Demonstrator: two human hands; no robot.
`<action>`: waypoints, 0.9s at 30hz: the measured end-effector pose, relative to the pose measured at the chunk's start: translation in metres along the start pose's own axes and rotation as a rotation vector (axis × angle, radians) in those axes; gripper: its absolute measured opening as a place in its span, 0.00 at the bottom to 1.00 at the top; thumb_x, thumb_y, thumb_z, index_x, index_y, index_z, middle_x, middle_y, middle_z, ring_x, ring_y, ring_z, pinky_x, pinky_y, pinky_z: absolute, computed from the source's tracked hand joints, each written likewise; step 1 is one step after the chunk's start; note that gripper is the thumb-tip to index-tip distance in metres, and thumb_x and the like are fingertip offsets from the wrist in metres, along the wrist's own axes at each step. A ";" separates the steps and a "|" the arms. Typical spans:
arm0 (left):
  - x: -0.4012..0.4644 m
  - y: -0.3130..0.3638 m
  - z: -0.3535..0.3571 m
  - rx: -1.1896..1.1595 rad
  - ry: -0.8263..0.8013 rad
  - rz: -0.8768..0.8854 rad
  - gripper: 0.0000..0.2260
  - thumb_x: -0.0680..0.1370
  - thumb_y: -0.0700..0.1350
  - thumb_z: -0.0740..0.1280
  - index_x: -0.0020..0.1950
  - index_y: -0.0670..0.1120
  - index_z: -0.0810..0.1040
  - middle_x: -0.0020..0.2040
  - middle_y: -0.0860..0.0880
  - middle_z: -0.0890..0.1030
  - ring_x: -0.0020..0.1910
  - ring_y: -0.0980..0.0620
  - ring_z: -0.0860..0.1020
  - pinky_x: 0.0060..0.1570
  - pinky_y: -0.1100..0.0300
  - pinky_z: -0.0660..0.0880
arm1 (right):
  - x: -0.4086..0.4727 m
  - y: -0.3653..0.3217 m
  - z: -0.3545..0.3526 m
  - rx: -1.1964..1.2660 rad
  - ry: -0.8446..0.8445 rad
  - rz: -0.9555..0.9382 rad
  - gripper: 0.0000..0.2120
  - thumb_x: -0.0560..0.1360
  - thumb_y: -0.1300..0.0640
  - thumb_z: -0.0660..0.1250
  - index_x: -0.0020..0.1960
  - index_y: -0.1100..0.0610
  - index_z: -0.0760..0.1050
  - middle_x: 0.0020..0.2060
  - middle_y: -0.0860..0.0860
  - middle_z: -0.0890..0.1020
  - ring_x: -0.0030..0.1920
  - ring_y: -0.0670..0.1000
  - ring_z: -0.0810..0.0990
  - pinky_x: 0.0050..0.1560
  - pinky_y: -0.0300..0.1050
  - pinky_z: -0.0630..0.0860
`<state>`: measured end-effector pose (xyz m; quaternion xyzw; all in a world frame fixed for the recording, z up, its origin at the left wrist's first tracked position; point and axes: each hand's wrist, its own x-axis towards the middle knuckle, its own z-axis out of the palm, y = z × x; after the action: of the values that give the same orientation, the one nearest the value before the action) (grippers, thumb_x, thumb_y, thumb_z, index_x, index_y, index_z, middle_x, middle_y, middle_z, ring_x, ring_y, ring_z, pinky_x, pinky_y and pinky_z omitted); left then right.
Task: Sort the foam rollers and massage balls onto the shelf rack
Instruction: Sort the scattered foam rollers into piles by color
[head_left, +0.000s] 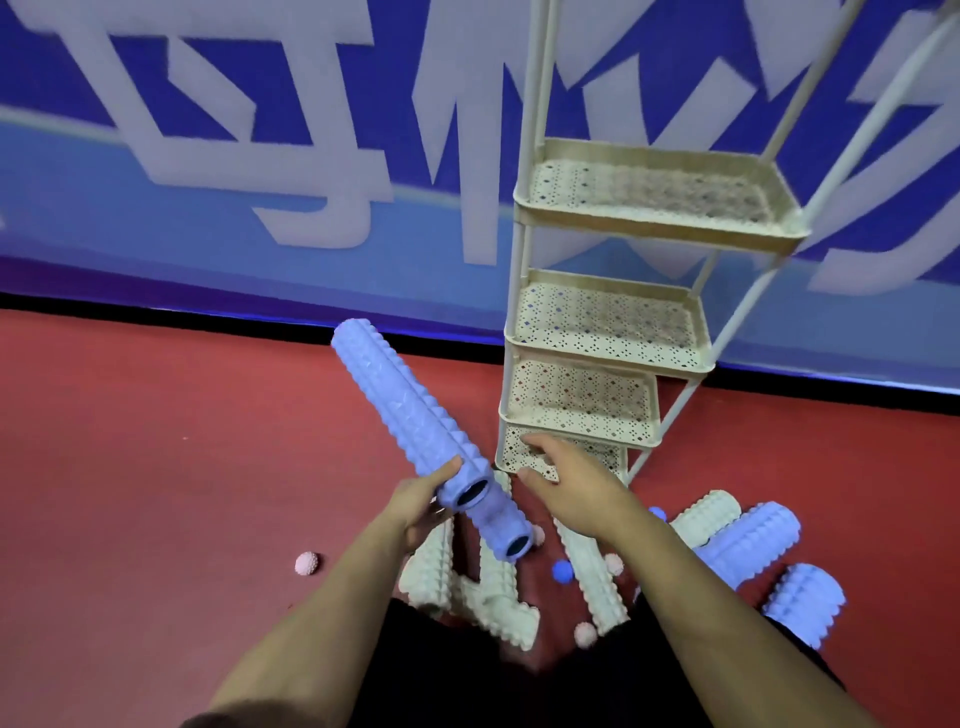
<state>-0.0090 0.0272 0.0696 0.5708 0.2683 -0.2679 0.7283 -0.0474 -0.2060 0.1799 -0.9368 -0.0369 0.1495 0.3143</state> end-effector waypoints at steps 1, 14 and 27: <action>-0.009 0.007 0.000 -0.001 0.000 0.046 0.26 0.71 0.49 0.80 0.63 0.36 0.80 0.56 0.41 0.86 0.54 0.43 0.84 0.56 0.49 0.82 | -0.006 -0.007 -0.005 0.004 0.021 -0.017 0.23 0.81 0.45 0.63 0.75 0.45 0.66 0.71 0.47 0.73 0.70 0.50 0.73 0.69 0.50 0.70; -0.148 0.082 0.049 0.080 -0.172 0.594 0.26 0.71 0.46 0.80 0.66 0.41 0.79 0.60 0.41 0.85 0.60 0.38 0.83 0.64 0.43 0.78 | -0.085 -0.089 -0.078 0.192 0.290 -0.216 0.23 0.81 0.45 0.65 0.74 0.46 0.67 0.70 0.45 0.74 0.68 0.47 0.74 0.68 0.46 0.70; -0.260 0.079 0.171 0.284 -0.406 0.883 0.28 0.71 0.41 0.80 0.68 0.48 0.74 0.62 0.51 0.84 0.59 0.52 0.83 0.57 0.58 0.80 | -0.179 -0.094 -0.181 0.494 0.544 -0.289 0.28 0.79 0.45 0.68 0.75 0.45 0.63 0.63 0.43 0.76 0.65 0.46 0.75 0.64 0.43 0.72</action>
<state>-0.1246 -0.1019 0.3395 0.6596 -0.1845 -0.0738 0.7249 -0.1610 -0.2646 0.4199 -0.8236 -0.0465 -0.1458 0.5461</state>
